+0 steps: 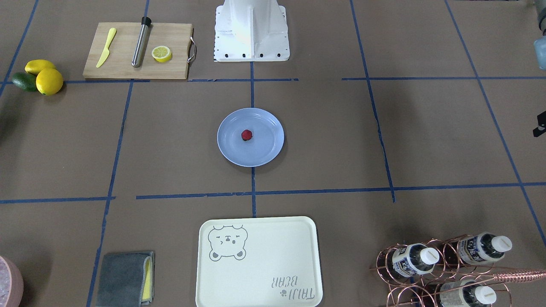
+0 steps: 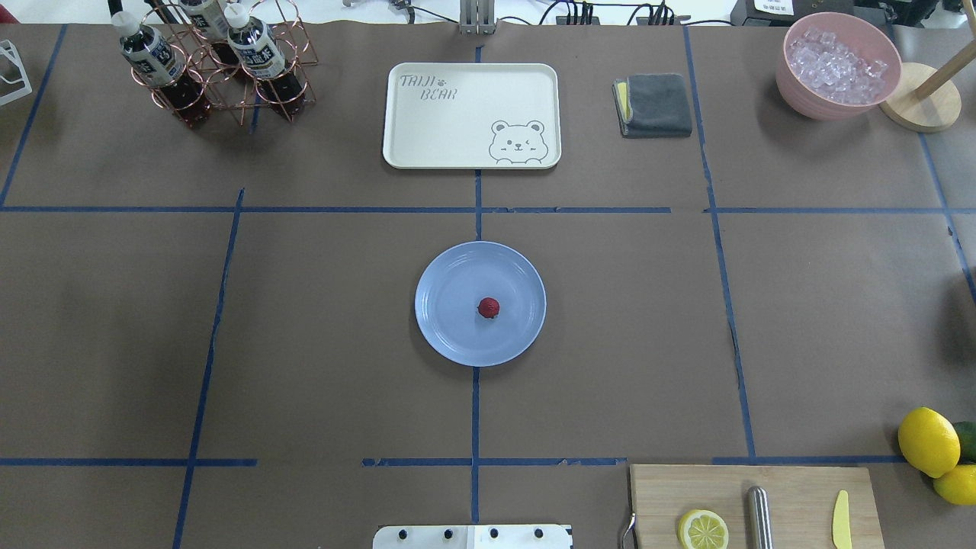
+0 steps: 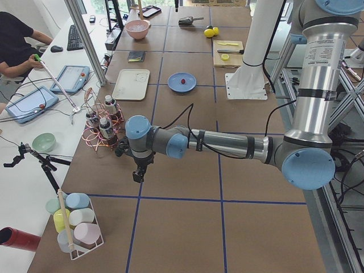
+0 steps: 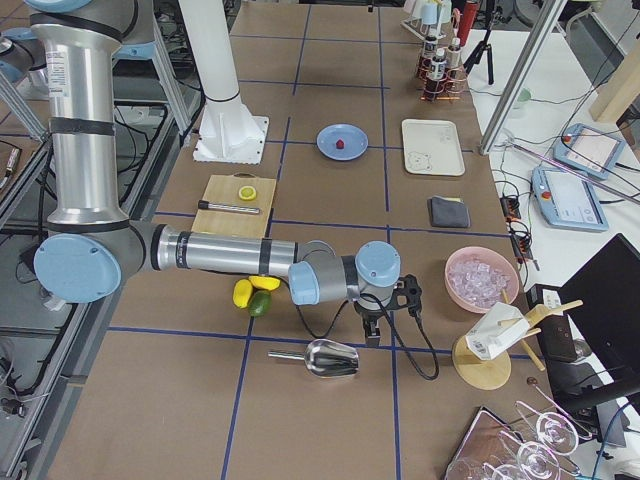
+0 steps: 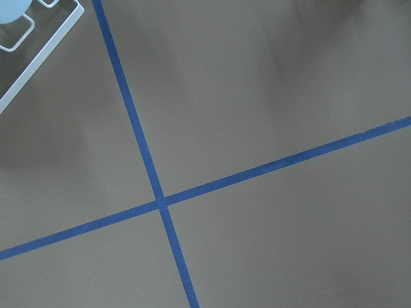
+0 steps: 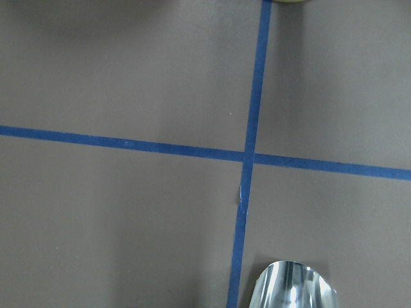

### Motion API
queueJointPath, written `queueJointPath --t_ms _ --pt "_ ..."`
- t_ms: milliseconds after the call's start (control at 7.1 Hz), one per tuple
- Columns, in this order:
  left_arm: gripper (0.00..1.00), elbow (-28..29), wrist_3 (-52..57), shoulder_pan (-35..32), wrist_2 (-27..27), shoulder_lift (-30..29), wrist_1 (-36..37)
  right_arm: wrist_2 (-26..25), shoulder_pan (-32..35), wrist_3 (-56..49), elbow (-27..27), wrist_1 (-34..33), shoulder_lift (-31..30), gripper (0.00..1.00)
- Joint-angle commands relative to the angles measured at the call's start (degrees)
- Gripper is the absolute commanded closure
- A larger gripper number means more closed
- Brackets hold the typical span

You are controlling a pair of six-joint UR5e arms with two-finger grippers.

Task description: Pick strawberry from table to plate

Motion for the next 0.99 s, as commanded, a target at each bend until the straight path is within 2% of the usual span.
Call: queueJointPath --t_ms 0,282,846 --pt "0.00 -0.01 0.09 -0.02 -0.17 0.56 0.07 0.97 3.32 -0.13 0.96 -1.55 0.60 0.00" --pt "0.00 -0.01 0.09 0.06 -0.44 1.00 0.07 1.59 3.95 -0.39 7.09 -13.48 0.87 0.00" --pt "0.00 0.25 0.09 -2.56 0.09 0.92 0.51 2.82 5.18 -0.66 7.38 -12.56 -3.07 0.00"
